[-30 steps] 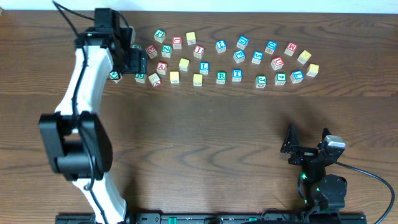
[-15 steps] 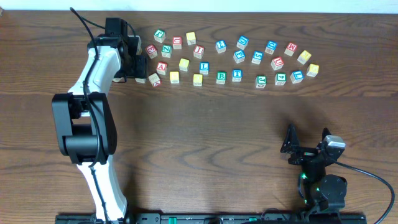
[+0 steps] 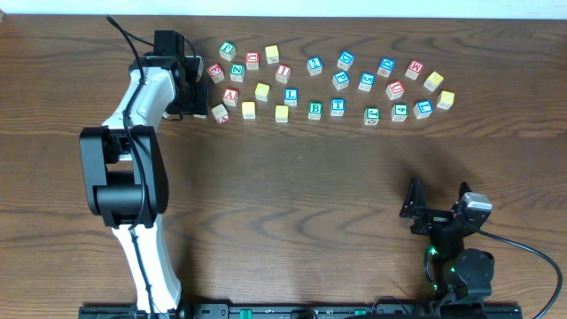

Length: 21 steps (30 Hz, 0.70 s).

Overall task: Spell out ROBOT
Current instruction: 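Close the left gripper on the green R block and lift it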

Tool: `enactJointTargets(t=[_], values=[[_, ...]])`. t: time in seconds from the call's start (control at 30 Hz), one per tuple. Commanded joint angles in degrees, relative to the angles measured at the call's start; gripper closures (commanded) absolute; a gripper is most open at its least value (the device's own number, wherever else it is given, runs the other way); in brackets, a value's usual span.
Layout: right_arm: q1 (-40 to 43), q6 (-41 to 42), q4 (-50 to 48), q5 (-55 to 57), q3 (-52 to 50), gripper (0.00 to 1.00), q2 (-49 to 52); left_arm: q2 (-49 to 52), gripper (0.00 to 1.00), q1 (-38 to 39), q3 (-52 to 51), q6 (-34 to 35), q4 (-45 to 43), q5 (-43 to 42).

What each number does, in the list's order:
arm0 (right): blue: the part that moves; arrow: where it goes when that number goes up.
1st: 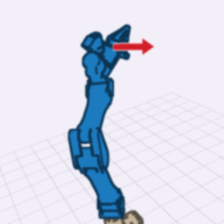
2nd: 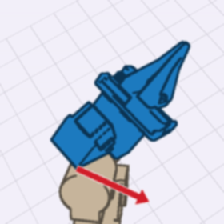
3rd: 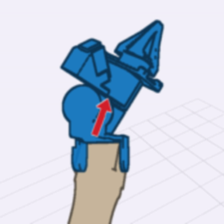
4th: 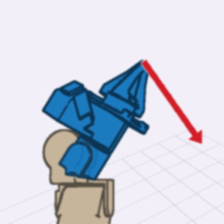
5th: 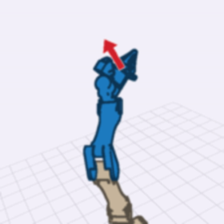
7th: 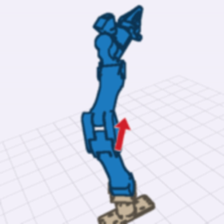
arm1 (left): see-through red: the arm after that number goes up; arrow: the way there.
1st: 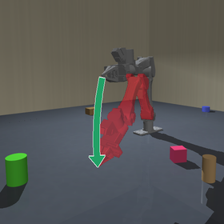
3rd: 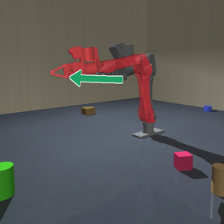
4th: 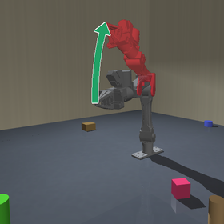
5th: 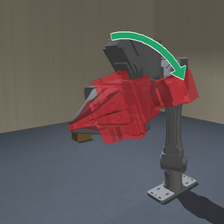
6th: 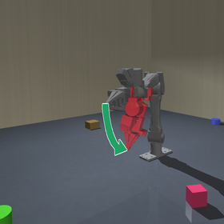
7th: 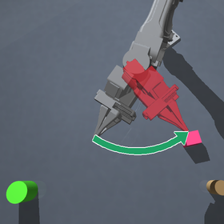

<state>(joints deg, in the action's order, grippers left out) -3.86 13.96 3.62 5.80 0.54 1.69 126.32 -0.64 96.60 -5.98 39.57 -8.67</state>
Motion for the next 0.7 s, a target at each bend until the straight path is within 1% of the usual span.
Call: enactJointTargets(t=[0.0,0.07,0.23,0.37,0.43,0.67], values=[[0.4,-0.7,0.0,0.0,-0.2,0.01,-0.3,0.7,0.58,-0.2,1.0,-0.2,0.0,0.5],[0.4,-0.7,0.0,0.0,-0.2,0.01,-0.3,0.7,0.59,-0.2,1.0,-0.2,0.0,0.5],[0.4,-0.7,0.0,0.0,-0.2,0.01,-0.3,0.7,0.67,-0.2,1.0,-0.2,0.0,0.5],[0.4,-0.7,0.0,0.0,-0.2,0.01,-0.3,0.5,0.7,-0.2,1.0,0.2,0.0,0.5],[0.4,-0.7,0.0,0.0,-0.2,0.01,-0.3,0.0,0.72,-0.2,1.0,0.2,0.2,0.5],[0.4,-0.7,0.0,0.0,-0.2,0.01,-0.3,-5.4,0.73,-0.2,1.0,0.3,1.2,0.5]])
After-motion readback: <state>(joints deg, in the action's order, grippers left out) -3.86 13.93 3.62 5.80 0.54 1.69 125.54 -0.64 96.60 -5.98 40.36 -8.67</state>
